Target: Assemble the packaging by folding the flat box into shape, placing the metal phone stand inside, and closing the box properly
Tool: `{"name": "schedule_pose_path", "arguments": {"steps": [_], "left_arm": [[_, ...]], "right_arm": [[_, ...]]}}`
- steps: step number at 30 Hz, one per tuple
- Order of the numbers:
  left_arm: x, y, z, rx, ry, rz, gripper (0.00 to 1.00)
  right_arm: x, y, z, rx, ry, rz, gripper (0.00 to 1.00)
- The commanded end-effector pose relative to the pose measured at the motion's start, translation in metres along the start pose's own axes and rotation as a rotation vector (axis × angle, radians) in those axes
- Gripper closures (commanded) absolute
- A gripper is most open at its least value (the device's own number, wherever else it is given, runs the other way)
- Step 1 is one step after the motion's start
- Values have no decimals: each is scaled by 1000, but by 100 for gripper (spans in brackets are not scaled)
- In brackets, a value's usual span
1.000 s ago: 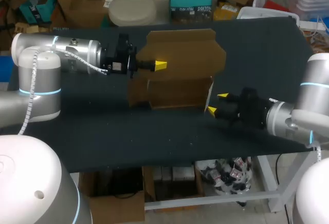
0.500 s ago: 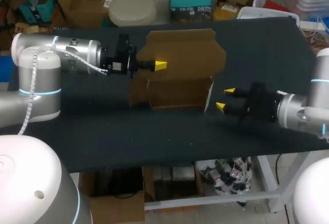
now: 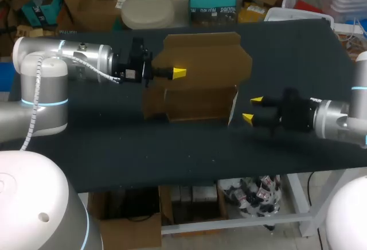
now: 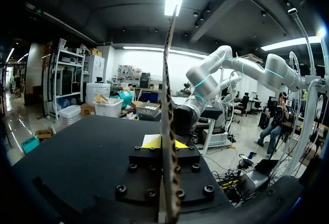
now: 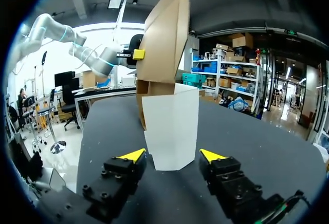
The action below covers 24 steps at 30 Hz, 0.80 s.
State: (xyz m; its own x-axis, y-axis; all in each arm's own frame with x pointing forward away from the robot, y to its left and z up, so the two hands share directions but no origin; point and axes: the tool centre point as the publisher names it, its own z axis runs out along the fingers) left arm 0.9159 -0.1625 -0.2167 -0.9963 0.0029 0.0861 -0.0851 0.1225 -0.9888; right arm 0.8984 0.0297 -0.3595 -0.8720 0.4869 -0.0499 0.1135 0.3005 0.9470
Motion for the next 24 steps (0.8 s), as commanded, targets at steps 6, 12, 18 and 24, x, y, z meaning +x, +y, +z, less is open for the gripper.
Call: {"name": "schedule_pose_path", "arguments": {"steps": [6, 12, 18, 24], "left_arm": [[-1, 2, 1, 0, 3, -1, 100], [-1, 2, 1, 0, 3, -1, 100], [-1, 2, 1, 0, 3, -1, 100], [-1, 2, 1, 0, 3, -1, 100]], "right_arm": [[-4, -4, -1, -13, 10, 0, 33], [-5, -2, 10, -33, 3, 9, 36], [-8, 0, 22, -30, 20, 2, 35], [-16, 1, 32, -31, 48, -2, 41]]}}
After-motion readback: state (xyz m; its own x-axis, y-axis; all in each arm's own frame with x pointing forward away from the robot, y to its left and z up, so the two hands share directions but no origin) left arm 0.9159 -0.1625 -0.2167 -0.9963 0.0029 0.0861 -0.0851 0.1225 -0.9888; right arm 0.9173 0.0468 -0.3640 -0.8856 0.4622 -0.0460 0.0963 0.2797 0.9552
